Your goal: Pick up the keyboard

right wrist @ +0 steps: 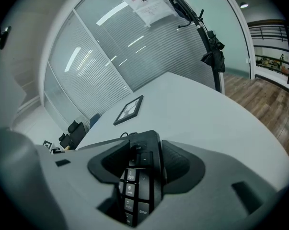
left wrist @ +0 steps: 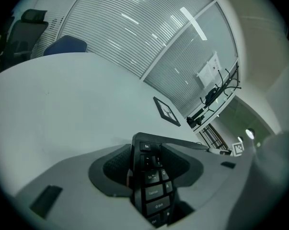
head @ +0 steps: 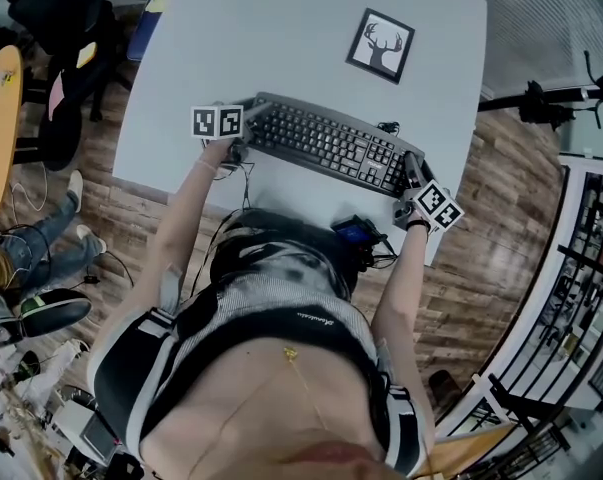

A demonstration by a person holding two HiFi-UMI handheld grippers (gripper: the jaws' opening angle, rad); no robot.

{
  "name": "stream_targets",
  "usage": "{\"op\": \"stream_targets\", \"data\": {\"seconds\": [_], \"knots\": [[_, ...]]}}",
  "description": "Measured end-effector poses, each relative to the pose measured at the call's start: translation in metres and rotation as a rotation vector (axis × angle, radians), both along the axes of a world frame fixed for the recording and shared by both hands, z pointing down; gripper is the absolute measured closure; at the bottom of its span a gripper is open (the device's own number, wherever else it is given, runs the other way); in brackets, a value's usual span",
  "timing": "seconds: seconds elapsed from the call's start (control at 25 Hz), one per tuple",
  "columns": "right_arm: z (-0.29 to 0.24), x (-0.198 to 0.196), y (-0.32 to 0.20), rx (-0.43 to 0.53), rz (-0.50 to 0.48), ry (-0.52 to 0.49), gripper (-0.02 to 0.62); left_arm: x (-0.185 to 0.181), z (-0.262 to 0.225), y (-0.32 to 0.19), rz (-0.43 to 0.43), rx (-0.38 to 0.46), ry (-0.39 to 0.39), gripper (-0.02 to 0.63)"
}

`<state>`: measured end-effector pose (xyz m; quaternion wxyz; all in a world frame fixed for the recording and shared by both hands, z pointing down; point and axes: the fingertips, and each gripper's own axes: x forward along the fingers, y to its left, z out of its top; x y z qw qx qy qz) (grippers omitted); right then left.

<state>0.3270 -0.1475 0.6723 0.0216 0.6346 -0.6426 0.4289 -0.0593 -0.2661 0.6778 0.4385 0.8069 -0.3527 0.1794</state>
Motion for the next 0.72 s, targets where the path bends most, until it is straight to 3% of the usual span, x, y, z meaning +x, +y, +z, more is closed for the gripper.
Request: {"op": "stream_targets", "data": {"seconds": [0.24,0.48,0.72], "knots": [[-0.027,-0.004,-0.006,0.03,-0.011,0.014,0.387,-0.004,-0.025,-0.003,-0.011,0.058,0.01,0.417],[-0.052,-0.006,-0.006,0.043,-0.026,0.045,0.387,-0.008,-0.04,0.007,-0.033,0.058,0.031,0.417],[-0.075,-0.008,-0.002,0.065,-0.021,0.053,0.387,-0.016,-0.069,0.008,-0.055,0.128,-0.005,0.417]]}}
